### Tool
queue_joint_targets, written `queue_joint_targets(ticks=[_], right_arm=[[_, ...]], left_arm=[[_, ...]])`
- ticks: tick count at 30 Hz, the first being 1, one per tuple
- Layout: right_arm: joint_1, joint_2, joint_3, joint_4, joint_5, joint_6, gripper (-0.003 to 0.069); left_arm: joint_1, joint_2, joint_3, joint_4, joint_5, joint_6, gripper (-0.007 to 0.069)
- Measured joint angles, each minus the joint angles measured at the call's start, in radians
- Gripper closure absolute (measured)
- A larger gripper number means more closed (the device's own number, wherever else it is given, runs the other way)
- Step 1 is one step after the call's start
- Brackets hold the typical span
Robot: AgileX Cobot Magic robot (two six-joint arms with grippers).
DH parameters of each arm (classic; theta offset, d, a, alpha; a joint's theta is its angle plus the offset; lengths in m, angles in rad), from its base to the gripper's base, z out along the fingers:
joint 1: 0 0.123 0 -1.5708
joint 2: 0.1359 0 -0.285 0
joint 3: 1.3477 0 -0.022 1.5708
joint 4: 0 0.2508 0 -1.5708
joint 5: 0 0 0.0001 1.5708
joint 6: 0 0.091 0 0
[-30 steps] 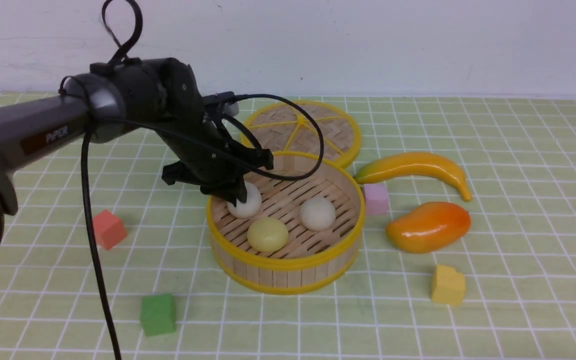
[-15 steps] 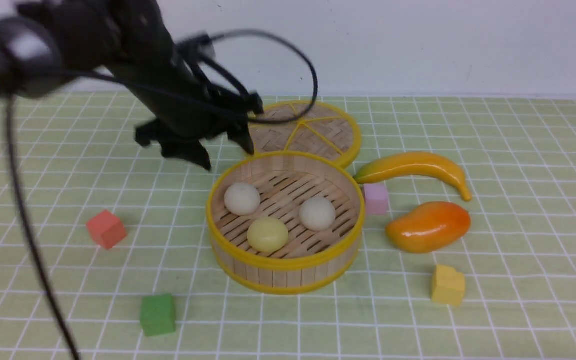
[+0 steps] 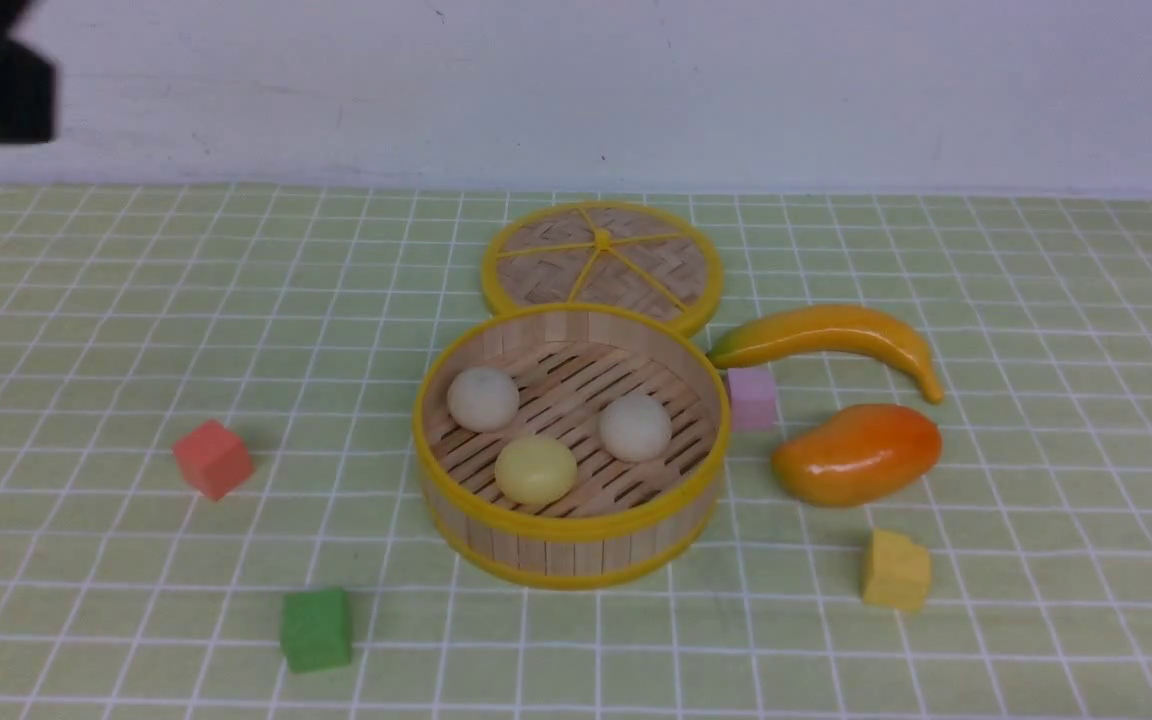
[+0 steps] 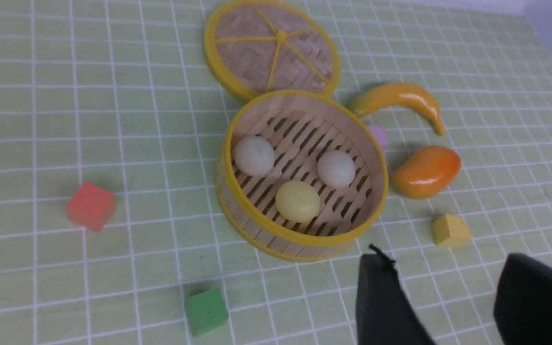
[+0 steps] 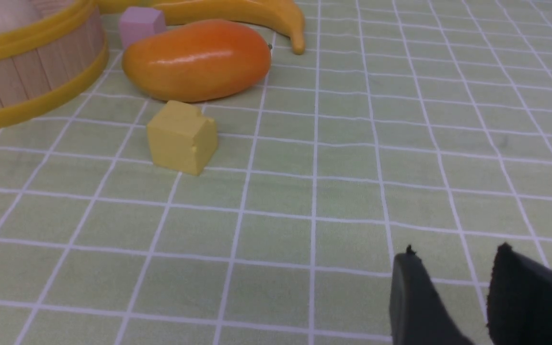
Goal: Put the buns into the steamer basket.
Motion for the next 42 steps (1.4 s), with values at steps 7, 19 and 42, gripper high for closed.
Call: queue_joint_targets(ticks=[7,19,42], right_arm=[[0.000,0.000,0.000,0.000,0.000,0.000,0.0420],[0.000,0.000,0.000,0.000,0.000,0.000,0.0420],[0.000,0.000,0.000,0.000,0.000,0.000,0.0420]], left_arm=[[0.000,-0.459,0.394,0.062,-0.160,-0.027,0.0578],[0.000,-0.736,0.848,-0.160,-0.278,-0.050,0.0638],[0.000,-0.742,0.947,0.086,-0.513,-0.105,0.0638]])
